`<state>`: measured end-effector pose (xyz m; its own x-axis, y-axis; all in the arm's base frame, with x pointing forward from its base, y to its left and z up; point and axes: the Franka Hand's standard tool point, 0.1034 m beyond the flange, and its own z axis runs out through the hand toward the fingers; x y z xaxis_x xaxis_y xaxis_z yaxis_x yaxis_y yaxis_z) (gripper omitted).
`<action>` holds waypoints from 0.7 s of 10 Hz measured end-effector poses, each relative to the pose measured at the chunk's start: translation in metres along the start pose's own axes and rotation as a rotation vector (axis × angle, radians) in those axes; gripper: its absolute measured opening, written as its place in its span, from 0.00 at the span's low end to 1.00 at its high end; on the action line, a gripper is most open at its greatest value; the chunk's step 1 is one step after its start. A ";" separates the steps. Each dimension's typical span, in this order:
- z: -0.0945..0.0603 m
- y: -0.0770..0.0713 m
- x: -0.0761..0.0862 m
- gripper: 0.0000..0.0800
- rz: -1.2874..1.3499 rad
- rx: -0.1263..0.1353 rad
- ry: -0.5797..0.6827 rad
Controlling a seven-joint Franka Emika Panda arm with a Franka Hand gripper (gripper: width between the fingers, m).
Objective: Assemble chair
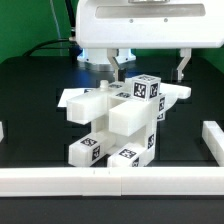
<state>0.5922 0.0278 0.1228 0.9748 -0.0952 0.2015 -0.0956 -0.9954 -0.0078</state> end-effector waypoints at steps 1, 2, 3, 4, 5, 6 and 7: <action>0.000 0.000 0.000 0.81 -0.054 0.000 0.000; 0.000 0.000 0.000 0.81 -0.102 0.000 0.000; 0.000 0.001 0.000 0.81 -0.198 -0.002 0.000; 0.000 0.001 0.000 0.81 -0.303 -0.009 -0.001; 0.000 0.002 0.000 0.81 -0.424 -0.017 -0.003; 0.000 0.005 0.001 0.81 -0.555 -0.023 -0.006; 0.000 0.004 0.001 0.81 -0.602 -0.023 -0.007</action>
Offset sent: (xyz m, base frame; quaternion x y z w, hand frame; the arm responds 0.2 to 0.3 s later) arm 0.0027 -0.0042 0.0026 -0.0249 -0.0114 -0.2399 0.9704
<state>0.5926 0.0233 0.1229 0.8603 0.4846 0.1580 0.4690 -0.8740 0.1270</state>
